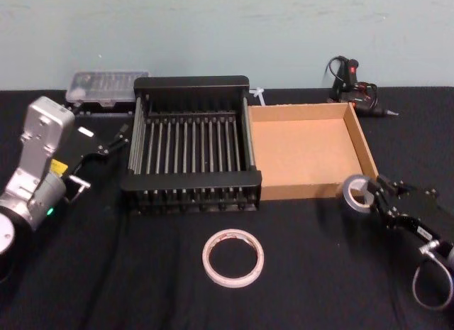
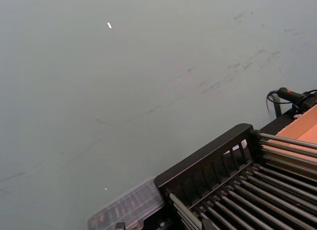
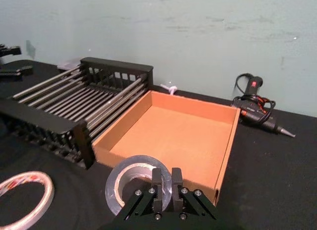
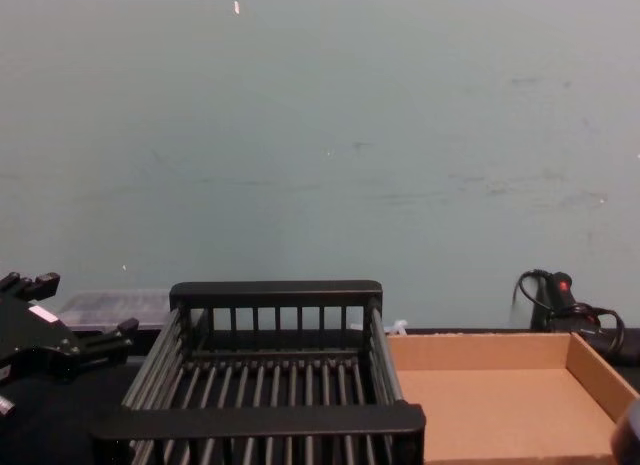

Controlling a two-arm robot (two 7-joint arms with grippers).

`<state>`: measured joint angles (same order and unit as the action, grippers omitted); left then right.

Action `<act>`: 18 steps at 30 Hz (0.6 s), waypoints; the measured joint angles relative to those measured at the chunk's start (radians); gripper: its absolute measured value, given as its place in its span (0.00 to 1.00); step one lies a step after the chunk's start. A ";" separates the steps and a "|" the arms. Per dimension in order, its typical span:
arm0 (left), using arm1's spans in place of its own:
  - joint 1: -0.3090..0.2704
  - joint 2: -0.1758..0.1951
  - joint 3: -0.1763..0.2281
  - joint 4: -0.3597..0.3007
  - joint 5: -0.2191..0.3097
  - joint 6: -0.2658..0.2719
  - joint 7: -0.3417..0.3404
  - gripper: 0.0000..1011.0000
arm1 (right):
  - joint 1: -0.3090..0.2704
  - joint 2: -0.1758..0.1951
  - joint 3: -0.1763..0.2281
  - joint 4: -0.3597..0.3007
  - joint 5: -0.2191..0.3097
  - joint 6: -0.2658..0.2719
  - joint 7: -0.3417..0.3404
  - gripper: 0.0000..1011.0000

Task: Pick up the white tape and place it into the black box , Pick up the silver tape and place it into the brown box.

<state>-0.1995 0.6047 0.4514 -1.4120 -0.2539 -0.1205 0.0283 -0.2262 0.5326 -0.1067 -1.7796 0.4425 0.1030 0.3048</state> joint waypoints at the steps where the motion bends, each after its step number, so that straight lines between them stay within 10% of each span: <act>1: 0.000 0.000 0.000 0.000 0.000 0.000 0.000 0.99 | 0.012 -0.007 -0.003 0.005 -0.002 0.003 -0.005 0.12; 18: 0.000 0.000 0.000 0.000 0.000 0.000 0.000 0.99 | 0.204 -0.082 -0.045 0.152 -0.028 0.017 -0.015 0.12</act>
<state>-0.1995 0.6047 0.4514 -1.4119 -0.2539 -0.1205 0.0283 -0.0224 0.4509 -0.1515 -1.6274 0.4148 0.1200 0.2893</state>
